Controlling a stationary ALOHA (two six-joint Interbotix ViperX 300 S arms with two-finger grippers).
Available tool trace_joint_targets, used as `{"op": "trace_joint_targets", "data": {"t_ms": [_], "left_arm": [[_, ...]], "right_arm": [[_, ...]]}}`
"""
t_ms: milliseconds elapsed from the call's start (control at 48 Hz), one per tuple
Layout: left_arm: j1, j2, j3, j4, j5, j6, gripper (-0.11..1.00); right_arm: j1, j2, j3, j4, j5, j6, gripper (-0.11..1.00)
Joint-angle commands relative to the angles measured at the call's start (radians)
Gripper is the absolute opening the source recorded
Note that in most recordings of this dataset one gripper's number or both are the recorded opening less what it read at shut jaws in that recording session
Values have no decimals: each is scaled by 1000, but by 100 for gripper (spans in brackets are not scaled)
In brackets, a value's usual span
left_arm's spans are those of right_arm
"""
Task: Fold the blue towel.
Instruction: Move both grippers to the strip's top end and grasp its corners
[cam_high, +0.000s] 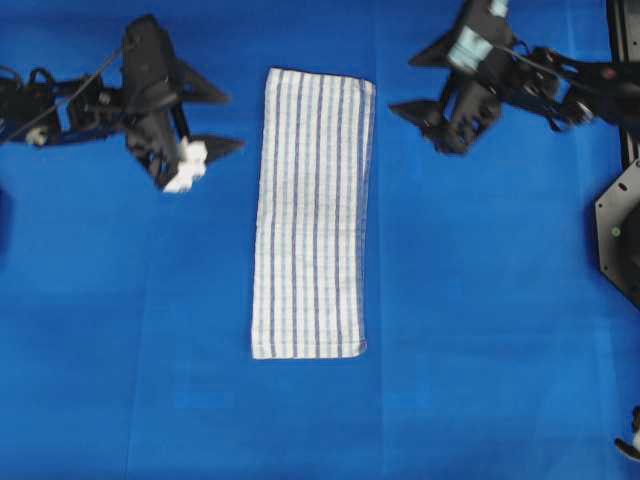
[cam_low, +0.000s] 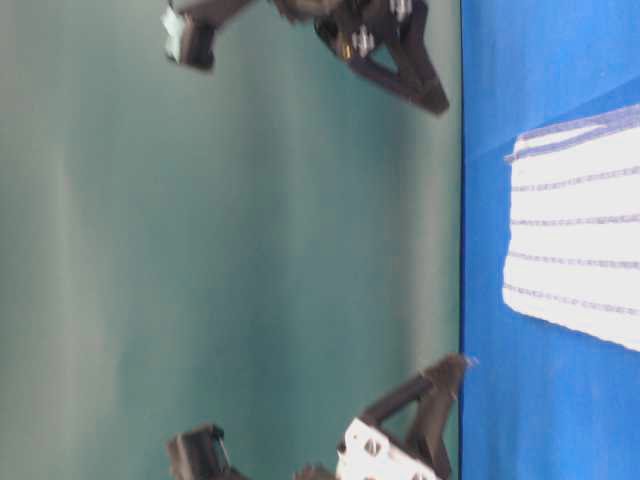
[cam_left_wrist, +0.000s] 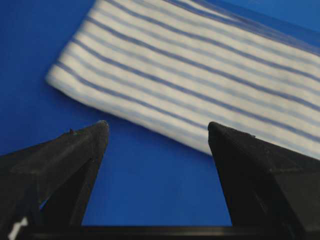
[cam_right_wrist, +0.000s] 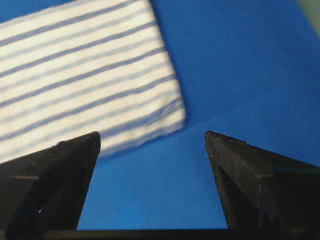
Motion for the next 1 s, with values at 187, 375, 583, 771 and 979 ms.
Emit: {"op": "trace_joint_targets", "data": {"t_ms": [187,375,583,771,979], "left_arm": [[120,100,-109,3,-28,51,76],[137,202,-147,3,-84,52,76],[149,321,-184,3,-156,51,76],[150,391,-225,3,-164,44,75],[146,405,-236,3,-164,43,57]], "right_arm": [[-26,173,-135,9,-41,0,88],[-26,268,-153,48,-84,0,88],[-26,311,-141,89,-123,2,88],[-25,314,-132,107,-123,2,86],[-3,314,-126,106,-120,-2,64]]}}
